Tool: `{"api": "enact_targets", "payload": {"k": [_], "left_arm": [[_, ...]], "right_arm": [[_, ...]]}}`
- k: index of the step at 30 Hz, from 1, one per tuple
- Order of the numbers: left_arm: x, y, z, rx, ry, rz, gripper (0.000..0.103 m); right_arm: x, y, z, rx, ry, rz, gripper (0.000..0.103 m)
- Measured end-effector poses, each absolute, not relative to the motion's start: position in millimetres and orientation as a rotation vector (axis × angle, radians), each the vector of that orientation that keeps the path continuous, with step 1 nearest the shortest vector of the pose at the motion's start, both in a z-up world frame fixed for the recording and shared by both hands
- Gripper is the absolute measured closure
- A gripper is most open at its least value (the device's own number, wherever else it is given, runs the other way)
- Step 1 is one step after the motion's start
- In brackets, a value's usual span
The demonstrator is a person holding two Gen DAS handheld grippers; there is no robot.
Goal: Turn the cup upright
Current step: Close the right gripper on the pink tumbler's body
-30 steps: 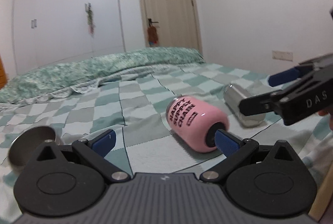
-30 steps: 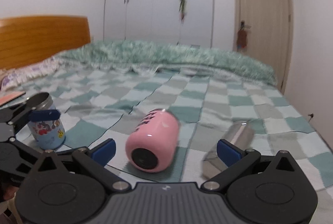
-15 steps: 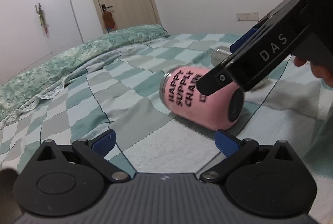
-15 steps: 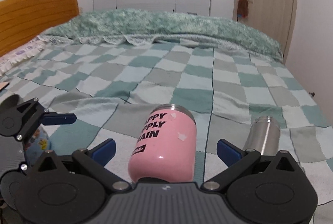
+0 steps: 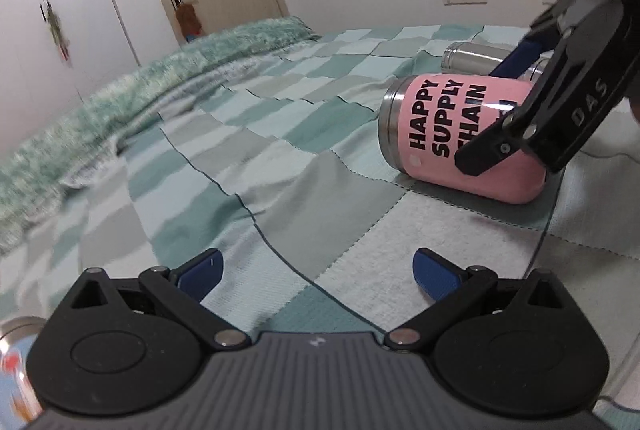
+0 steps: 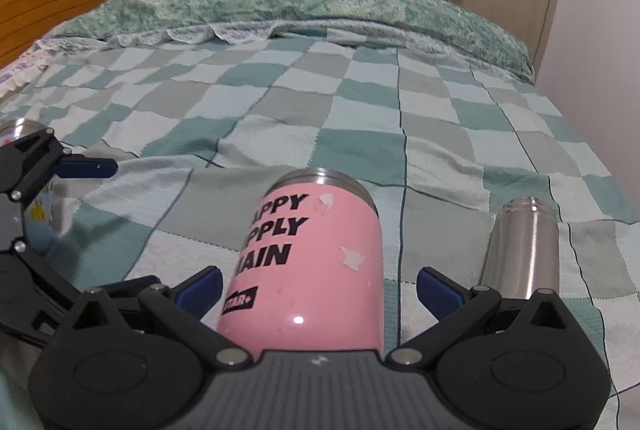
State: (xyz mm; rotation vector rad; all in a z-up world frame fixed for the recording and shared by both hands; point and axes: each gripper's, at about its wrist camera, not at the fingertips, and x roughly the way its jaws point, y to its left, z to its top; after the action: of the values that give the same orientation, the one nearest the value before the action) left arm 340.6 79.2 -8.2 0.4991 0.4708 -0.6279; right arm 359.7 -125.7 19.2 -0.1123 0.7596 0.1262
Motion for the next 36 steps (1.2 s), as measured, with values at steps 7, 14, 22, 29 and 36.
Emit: {"api": "enact_targets", "payload": {"k": [7, 14, 22, 29, 36], "left_arm": [[353.3, 85.0, -11.1, 0.436, 0.496, -0.684, 0.000], [354.4, 85.9, -12.3, 0.441, 0.505, -0.703, 0.000], [352.4, 87.9, -10.8, 0.433, 0.492, -0.708, 0.000], [343.8, 85.7, -5.9, 0.434, 0.470, -0.719, 0.000], [317.2, 77.9, 10.5, 0.441, 0.434, -0.723, 0.000]], "right_arm": [[371.4, -120.3, 1.6, -0.106, 0.758, 0.102, 0.000], [378.9, -114.3, -6.4, -0.113, 0.744, 0.083, 0.002], [377.5, -120.9, -1.7, -0.058, 0.754, 0.078, 0.020], [363.2, -127.9, 3.0, -0.010, 0.740, 0.065, 0.020], [335.6, -135.0, 18.1, 0.015, 0.719, 0.072, 0.020]]}}
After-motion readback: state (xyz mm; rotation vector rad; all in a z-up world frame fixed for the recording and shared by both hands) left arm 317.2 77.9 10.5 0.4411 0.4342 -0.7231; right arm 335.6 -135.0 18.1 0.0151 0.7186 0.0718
